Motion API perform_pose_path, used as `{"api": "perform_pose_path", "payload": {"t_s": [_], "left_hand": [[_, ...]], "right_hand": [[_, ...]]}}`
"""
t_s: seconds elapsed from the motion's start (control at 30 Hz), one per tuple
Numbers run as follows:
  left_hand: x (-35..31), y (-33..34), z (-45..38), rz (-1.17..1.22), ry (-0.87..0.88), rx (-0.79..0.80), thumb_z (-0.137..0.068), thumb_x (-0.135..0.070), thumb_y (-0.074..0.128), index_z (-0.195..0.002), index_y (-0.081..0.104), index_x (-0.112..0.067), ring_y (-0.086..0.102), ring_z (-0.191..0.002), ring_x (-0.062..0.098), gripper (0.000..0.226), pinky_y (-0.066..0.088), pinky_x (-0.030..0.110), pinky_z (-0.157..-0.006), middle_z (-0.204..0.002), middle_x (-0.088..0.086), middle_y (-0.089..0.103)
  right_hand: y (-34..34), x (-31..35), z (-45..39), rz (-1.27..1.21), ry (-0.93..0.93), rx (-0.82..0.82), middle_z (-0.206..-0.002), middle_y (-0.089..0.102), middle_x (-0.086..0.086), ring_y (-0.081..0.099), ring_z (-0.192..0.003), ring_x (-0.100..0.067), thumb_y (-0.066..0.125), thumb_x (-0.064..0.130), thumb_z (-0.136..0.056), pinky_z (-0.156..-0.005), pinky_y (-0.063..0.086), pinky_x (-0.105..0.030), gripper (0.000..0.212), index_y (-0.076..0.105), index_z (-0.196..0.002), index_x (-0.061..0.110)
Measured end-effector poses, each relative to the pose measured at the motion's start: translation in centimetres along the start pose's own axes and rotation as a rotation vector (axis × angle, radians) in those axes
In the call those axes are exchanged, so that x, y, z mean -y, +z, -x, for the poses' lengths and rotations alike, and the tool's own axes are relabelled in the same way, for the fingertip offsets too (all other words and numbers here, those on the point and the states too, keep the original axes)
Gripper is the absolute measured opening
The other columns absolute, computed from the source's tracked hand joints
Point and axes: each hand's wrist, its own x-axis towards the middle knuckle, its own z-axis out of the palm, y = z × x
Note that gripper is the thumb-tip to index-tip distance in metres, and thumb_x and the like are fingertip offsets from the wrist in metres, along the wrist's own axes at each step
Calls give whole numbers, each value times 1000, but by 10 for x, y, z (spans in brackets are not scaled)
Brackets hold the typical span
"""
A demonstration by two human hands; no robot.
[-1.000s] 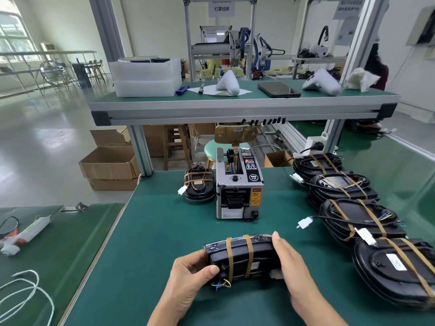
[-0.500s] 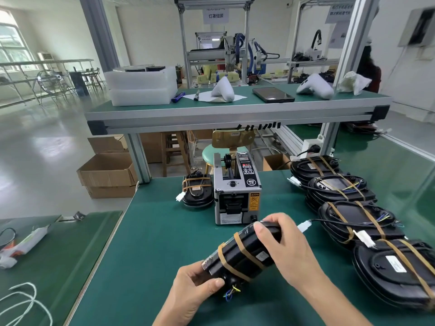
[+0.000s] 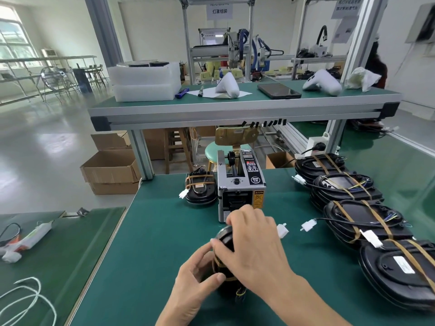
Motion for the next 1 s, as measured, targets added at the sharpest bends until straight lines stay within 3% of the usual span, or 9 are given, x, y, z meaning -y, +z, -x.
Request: {"api": "perform_pose_path", "payload": {"t_s": [0.1,0.17,0.23,0.3,0.37,0.47,0.63,0.77,1.0], "left_hand": [[-4,2,2,-98,-4,-39,-85,-47,89,-134,70,-19,74,-113,18,59,55,22,-93,-120,6,79],[-6,3,2,-146,-18,-41,-89,-45,87,-120,76,-18,75,-104,15,42,56,20,-88,-110,5,81],[-8,3,2,-151,-30,-36,-89,-40,87,-116,77,-16,74,-101,16,37,57,23,-87,-106,4,81],[-8,3,2,-102,-30,-7,-88,-37,88,-128,74,-13,73,-111,20,48,57,29,-95,-118,11,79],[-7,3,3,-59,-18,18,-88,-36,89,-134,71,-10,71,-117,21,55,55,30,-99,-124,16,77],[-5,3,2,-38,-18,47,-88,-32,88,-135,70,-7,69,-118,22,56,54,31,-100,-124,18,76],[-6,2,1,5,-26,47,-84,-34,92,-133,72,-7,70,-116,23,59,54,33,-99,-122,18,77],[-9,4,0,27,-19,55,-84,-32,92,-129,74,-5,72,-114,22,55,55,30,-97,-119,17,78],[-10,4,-1,76,-22,51,-81,-31,94,-126,75,-3,73,-111,23,56,57,31,-95,-116,17,79]], "right_hand": [[0,19,3,75,-23,51,-103,52,4,50,-93,-23,49,66,-90,-83,46,-41,44,56,-105,25],[-5,20,5,63,18,136,-115,50,5,47,-105,-23,43,70,-93,-95,41,-40,51,52,-117,27],[-14,12,6,-65,27,190,-125,48,10,44,-117,-17,41,72,-94,-104,36,-35,55,50,-128,30],[-33,2,5,-325,15,167,-125,52,21,48,-119,-1,47,70,-91,-104,37,-21,53,55,-130,34],[-51,-15,-4,-546,59,-8,-112,63,26,58,-107,9,55,65,-88,-91,41,-6,41,65,-118,39],[-56,-54,-36,-747,261,-185,-89,74,19,68,-80,1,65,49,-91,-71,49,-11,15,73,-97,39],[21,-95,-68,-963,685,112,-78,73,-12,62,-70,-20,70,3,-92,-73,55,-29,14,78,-80,4],[55,-92,-75,-1104,804,147,-74,73,-8,65,-54,-12,71,1,-91,-63,60,-21,16,78,-77,6],[61,-75,-83,-1063,800,45,-74,75,1,63,-54,-9,70,7,-90,-59,54,-18,16,80,-78,10]]}}
